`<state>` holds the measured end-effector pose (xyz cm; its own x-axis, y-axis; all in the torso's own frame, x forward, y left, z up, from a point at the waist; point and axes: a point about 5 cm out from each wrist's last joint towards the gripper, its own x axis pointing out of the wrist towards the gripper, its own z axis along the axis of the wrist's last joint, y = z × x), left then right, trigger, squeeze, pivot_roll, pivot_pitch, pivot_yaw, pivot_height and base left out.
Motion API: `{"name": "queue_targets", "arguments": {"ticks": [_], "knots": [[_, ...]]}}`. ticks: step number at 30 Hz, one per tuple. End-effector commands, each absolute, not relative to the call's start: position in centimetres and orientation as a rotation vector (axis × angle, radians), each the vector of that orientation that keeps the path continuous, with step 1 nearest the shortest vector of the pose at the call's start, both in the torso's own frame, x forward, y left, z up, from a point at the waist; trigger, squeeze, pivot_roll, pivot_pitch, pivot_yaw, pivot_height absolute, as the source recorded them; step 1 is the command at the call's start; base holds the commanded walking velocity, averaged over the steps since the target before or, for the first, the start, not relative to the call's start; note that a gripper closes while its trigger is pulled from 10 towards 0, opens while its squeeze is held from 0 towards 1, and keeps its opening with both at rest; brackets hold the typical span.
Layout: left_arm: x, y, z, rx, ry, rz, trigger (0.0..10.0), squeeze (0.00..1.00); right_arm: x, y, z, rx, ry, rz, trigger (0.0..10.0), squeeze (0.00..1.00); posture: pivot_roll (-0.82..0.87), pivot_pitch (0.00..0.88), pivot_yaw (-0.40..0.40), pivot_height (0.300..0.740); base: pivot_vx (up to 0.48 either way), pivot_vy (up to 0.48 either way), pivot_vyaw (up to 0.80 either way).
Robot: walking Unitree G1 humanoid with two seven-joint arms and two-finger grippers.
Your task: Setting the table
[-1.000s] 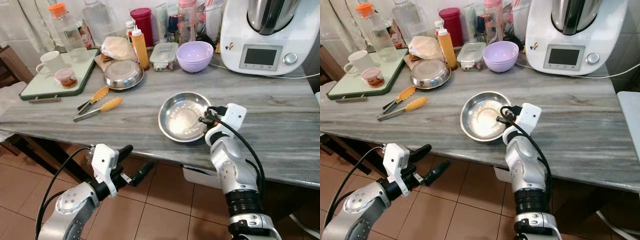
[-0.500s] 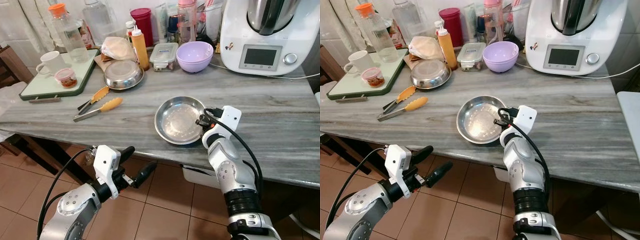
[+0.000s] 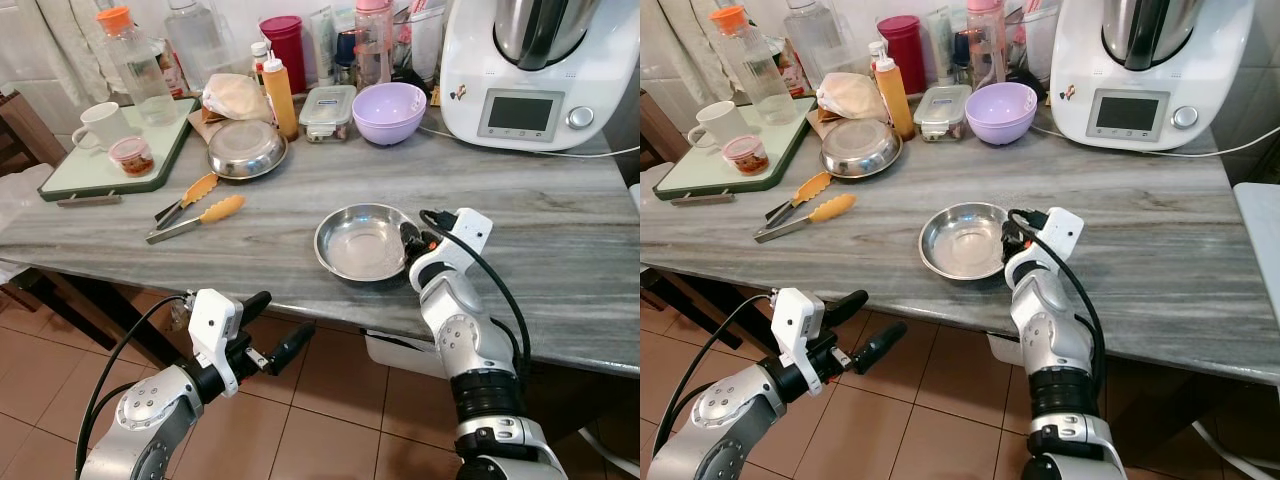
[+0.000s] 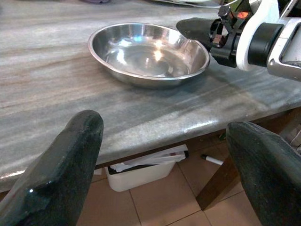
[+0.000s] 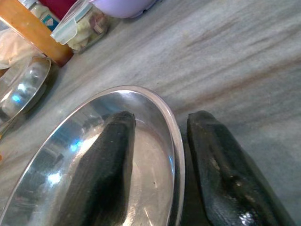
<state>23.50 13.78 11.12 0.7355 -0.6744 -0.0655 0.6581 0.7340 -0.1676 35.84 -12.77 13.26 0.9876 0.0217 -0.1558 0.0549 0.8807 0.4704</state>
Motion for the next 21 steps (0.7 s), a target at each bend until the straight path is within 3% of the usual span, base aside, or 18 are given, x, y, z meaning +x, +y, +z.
{"name": "queue_targets", "arguments": {"ticks": [1, 11, 21], "knots": [[23.5, 14.1, 11.1, -0.116, 0.131, -0.722, 10.0, 0.00, 36.0, -11.9, 13.5, 0.482, 0.166, 0.014, 10.0, 1.00, -0.15, 0.068, 0.145, 0.740, 0.000, 0.000, 0.00], [23.7, 14.0, 11.3, -0.129, 0.116, -0.705, 10.0, 0.00, 34.6, -12.9, 16.0, 0.104, -0.076, 0.096, 10.0, 1.00, -0.15, 0.063, 0.137, 0.740, 0.000, 0.000, 0.00], [24.4, 14.5, 11.8, -0.151, 0.051, -0.581, 10.0, 0.00, 32.7, -14.9, 17.8, -0.093, -0.236, 0.040, 10.0, 1.00, -0.17, 0.070, 0.133, 0.740, 0.000, 0.000, 0.00]]}}
